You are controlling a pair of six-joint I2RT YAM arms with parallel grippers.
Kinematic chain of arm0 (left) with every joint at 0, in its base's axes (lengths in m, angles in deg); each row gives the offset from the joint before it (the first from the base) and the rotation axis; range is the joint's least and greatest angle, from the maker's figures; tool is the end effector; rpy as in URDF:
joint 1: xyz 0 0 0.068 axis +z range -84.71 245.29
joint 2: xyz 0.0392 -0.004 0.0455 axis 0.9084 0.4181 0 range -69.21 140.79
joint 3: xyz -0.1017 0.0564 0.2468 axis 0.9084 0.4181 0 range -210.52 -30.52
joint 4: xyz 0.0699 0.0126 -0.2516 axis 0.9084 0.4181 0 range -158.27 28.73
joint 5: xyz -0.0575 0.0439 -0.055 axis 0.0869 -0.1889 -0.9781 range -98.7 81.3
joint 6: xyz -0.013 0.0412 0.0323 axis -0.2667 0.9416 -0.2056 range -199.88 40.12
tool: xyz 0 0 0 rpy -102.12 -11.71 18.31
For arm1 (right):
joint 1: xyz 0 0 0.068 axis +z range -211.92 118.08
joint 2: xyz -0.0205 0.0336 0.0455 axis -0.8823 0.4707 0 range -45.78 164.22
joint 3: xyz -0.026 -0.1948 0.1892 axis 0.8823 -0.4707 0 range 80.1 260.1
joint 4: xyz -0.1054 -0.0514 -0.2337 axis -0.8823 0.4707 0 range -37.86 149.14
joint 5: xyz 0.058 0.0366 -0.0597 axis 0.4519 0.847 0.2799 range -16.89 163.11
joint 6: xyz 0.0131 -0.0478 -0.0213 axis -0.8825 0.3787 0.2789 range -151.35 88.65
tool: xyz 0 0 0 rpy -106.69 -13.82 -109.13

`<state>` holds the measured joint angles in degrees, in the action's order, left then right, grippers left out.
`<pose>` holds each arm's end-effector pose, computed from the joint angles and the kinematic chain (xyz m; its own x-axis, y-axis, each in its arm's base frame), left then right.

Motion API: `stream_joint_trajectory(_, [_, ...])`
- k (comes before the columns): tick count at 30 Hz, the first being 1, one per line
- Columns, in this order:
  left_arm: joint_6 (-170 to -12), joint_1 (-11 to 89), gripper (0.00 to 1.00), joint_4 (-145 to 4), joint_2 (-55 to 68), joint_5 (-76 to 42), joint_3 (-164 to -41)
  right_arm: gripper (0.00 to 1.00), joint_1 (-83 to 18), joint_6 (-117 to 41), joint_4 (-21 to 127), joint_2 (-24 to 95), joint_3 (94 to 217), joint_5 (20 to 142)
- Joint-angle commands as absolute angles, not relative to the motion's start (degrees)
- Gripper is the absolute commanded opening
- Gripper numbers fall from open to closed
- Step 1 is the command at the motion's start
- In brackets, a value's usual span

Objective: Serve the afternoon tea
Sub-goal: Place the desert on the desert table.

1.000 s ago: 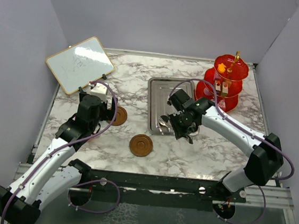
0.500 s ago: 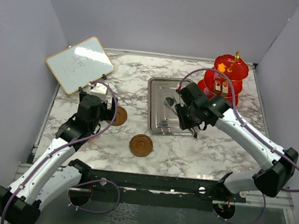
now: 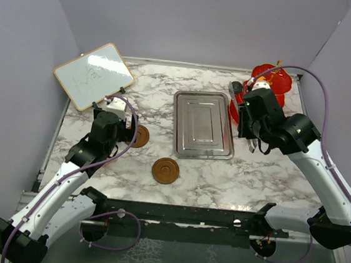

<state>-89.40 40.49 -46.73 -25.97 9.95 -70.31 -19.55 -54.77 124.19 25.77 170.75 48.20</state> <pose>0.1622 -0.0623 0.2940 -0.4003 0.0122 -0.9163 0.0688 0.9975 -0.0167 0.1670 0.1320 0.4160 -0.7096 -0.1592 -0.6864 -0.1544 0.9856 -0.0690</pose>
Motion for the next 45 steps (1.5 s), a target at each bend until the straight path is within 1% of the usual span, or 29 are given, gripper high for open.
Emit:
stream_joint_trajectory(1, [-89.2, 40.8, 0.99, -47.5, -26.3, 8.2, -71.6, 0.23, -25.4, -53.7, 125.5, 23.7, 172.0, 46.3])
stream_joint_trajectory(8, [-89.4, 40.8, 0.99, -47.6, -26.7, 7.3, -71.6, 0.22, -38.6, -49.0, 122.8, 22.5, 170.7, 55.5])
stream_joint_trajectory(16, [-89.6, 40.8, 0.99, -47.5, -26.9, 6.1, -71.7, 0.22, -47.4, -47.6, 120.2, 25.0, 173.9, 59.0])
stream_joint_trajectory(25, [-89.6, 40.7, 0.99, -47.6, -27.1, 5.9, -71.7, 0.22, -49.3, -48.6, 119.0, 28.2, 175.8, 57.4])
stream_joint_trajectory(39, [-89.7, 40.8, 0.99, -47.6, -26.5, 5.5, -71.8, 0.22, -49.8, -47.5, 120.0, 24.5, 171.9, 50.5])
stream_joint_trajectory(45, [-89.9, 40.7, 0.99, -47.6, -26.5, 5.4, -71.7, 0.22, -51.6, -47.0, 118.2, 24.5, 170.5, 53.4])
